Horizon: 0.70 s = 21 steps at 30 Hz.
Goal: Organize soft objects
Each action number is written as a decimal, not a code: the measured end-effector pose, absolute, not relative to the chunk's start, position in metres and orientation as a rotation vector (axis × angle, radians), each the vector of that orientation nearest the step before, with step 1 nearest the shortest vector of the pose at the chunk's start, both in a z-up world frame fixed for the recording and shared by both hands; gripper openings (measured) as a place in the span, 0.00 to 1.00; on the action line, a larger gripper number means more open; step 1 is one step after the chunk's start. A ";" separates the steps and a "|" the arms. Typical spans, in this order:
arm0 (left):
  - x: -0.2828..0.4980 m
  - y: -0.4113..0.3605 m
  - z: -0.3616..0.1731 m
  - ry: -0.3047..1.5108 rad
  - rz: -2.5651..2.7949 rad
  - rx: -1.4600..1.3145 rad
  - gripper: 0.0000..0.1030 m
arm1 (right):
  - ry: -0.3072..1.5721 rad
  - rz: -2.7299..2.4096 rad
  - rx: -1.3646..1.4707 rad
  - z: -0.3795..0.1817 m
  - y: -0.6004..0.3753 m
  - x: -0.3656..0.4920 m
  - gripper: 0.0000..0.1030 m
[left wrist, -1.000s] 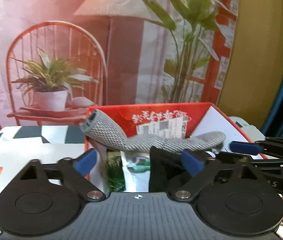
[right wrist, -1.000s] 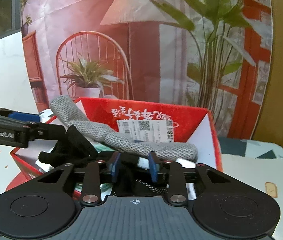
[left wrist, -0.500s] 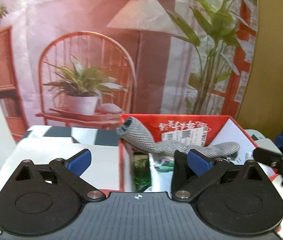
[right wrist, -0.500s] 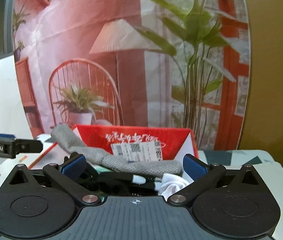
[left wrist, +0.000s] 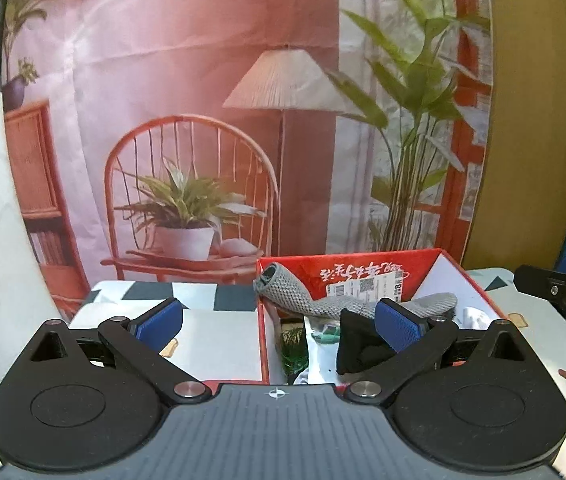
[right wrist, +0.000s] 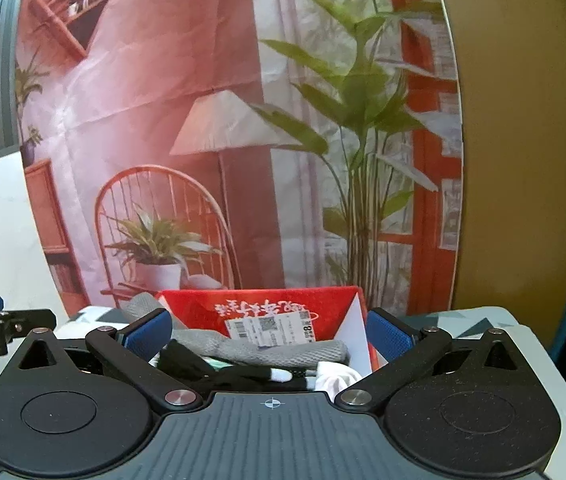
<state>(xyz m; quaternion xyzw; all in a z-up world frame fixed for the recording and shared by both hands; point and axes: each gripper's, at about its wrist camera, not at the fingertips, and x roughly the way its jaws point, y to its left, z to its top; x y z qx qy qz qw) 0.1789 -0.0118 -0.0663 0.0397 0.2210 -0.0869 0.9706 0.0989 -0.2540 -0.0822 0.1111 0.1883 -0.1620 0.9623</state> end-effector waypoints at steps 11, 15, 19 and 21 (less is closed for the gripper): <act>0.087 -0.004 -0.022 0.347 -0.096 0.092 1.00 | 0.361 -0.345 0.202 -0.038 -0.222 0.044 1.00; 0.048 0.002 -0.007 0.325 -0.077 0.069 1.00 | 0.328 -0.344 0.183 -0.022 -0.203 0.015 1.00; 0.017 0.008 0.002 0.310 -0.048 0.056 1.00 | 0.314 -0.324 0.186 -0.005 -0.185 -0.011 1.00; 0.008 0.012 0.004 0.306 -0.041 0.039 1.00 | 0.303 -0.306 0.174 0.002 -0.177 -0.023 1.00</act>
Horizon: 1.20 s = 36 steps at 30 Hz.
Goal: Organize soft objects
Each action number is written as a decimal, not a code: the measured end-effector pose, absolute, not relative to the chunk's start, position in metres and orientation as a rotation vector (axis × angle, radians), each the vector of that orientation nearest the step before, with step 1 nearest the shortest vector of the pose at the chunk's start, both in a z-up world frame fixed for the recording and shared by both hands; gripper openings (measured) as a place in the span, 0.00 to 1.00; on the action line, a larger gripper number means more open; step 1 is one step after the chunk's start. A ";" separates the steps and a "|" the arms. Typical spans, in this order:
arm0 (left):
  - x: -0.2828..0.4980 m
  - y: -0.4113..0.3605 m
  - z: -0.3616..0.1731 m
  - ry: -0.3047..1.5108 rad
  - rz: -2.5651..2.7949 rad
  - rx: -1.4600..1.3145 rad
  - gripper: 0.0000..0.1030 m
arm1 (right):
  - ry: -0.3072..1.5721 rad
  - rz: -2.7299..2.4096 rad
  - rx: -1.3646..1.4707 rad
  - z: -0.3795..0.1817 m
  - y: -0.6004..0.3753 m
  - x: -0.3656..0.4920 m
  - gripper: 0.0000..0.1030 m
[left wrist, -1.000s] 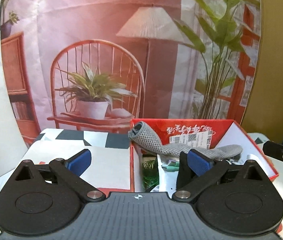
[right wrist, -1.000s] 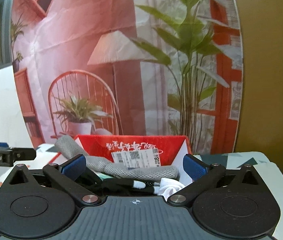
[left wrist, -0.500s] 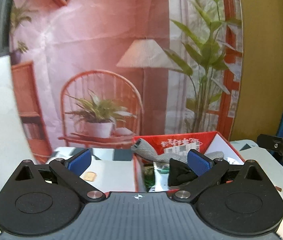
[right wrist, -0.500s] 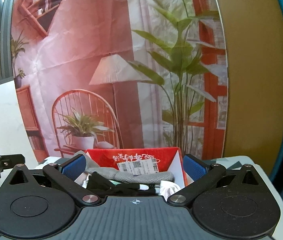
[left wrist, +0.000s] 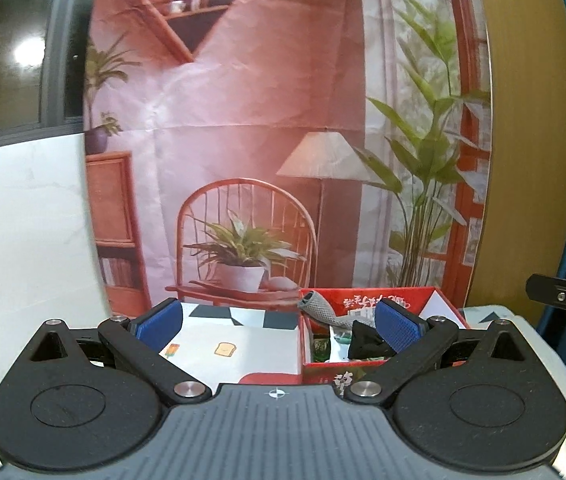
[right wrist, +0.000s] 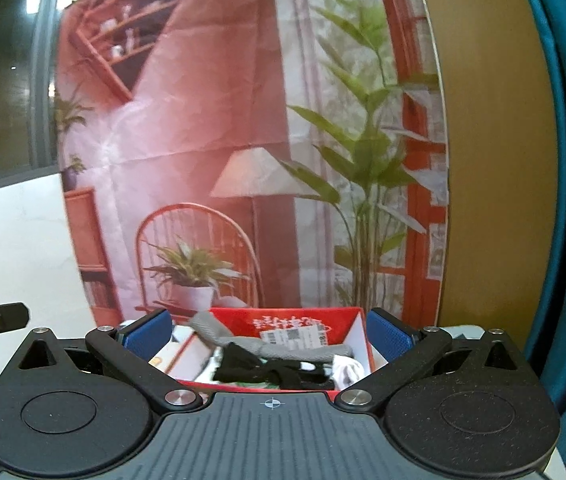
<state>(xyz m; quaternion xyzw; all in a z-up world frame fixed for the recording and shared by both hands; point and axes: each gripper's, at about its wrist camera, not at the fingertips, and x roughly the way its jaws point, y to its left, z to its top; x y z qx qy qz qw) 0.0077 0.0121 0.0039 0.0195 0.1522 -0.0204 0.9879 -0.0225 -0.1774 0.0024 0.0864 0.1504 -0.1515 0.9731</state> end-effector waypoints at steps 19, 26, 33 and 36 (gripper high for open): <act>-0.011 0.025 0.014 0.272 0.050 0.020 1.00 | 0.255 -0.332 0.124 0.022 -0.162 -0.049 1.00; -0.014 0.024 0.015 0.259 0.060 0.023 1.00 | 0.256 -0.332 0.126 0.022 -0.161 -0.049 1.00; -0.016 0.023 0.015 0.259 0.062 0.025 1.00 | 0.263 -0.334 0.123 0.021 -0.161 -0.048 1.00; -0.017 0.023 0.015 0.263 0.062 0.022 1.00 | 0.265 -0.334 0.122 0.020 -0.160 -0.048 1.00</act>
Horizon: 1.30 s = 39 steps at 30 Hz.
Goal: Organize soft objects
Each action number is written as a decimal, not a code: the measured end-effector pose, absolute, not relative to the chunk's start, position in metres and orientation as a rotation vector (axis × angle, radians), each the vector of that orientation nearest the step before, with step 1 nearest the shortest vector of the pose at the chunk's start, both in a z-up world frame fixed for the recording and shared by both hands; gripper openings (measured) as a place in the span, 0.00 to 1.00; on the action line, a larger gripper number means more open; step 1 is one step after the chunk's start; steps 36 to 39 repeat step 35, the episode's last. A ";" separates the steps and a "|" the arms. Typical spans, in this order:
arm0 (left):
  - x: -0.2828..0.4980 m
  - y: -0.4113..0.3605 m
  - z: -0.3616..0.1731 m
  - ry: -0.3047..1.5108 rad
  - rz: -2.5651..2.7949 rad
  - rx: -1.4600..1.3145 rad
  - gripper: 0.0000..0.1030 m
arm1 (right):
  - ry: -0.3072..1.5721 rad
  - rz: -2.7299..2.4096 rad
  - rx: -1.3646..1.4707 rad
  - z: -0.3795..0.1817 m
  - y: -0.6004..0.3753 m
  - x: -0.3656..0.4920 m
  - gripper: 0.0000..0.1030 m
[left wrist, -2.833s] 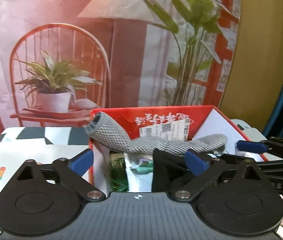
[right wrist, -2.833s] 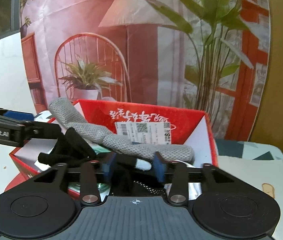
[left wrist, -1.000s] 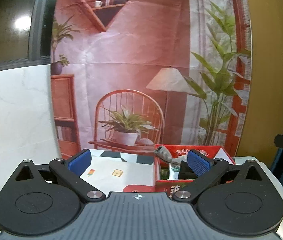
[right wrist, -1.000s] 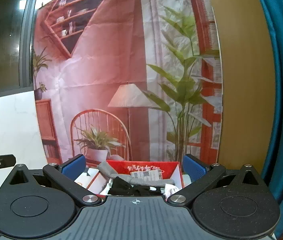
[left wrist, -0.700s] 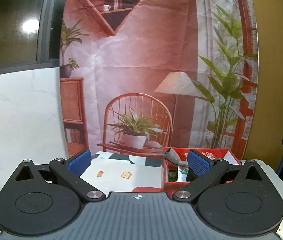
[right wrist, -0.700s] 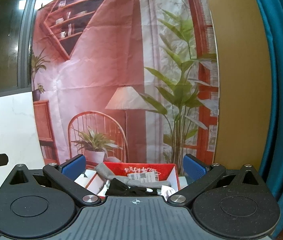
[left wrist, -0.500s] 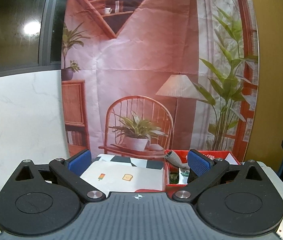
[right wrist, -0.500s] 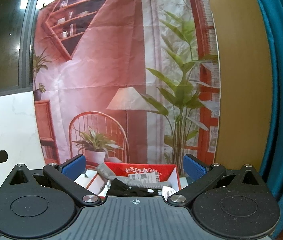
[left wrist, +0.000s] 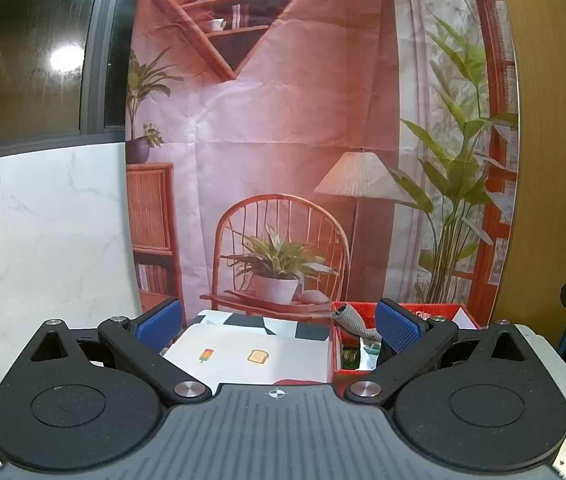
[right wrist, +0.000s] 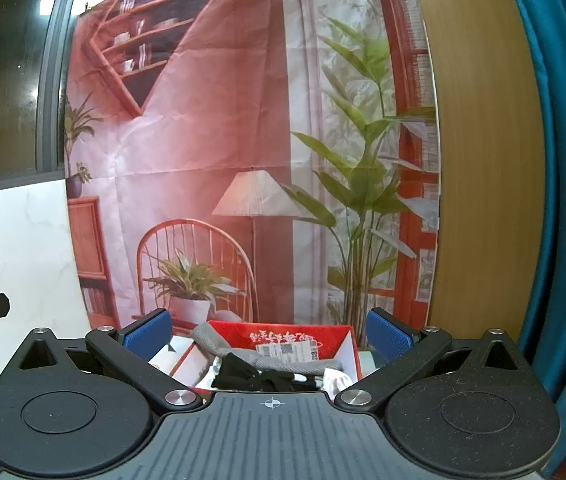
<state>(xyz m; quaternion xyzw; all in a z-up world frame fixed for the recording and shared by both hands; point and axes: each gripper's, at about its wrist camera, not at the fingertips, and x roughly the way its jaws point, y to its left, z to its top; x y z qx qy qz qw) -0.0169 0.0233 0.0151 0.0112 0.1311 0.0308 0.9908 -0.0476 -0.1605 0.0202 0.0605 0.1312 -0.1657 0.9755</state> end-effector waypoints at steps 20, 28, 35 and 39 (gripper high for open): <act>-0.017 0.024 0.015 0.264 0.060 0.022 1.00 | 0.267 -0.336 0.122 0.020 -0.162 -0.046 1.00; -0.016 0.023 0.015 0.268 0.063 0.020 1.00 | 0.268 -0.337 0.120 0.020 -0.161 -0.046 1.00; -0.019 0.021 0.015 0.264 0.063 0.019 1.00 | 0.270 -0.336 0.121 0.019 -0.161 -0.047 1.00; -0.019 0.021 0.015 0.264 0.063 0.019 1.00 | 0.270 -0.336 0.121 0.019 -0.161 -0.047 1.00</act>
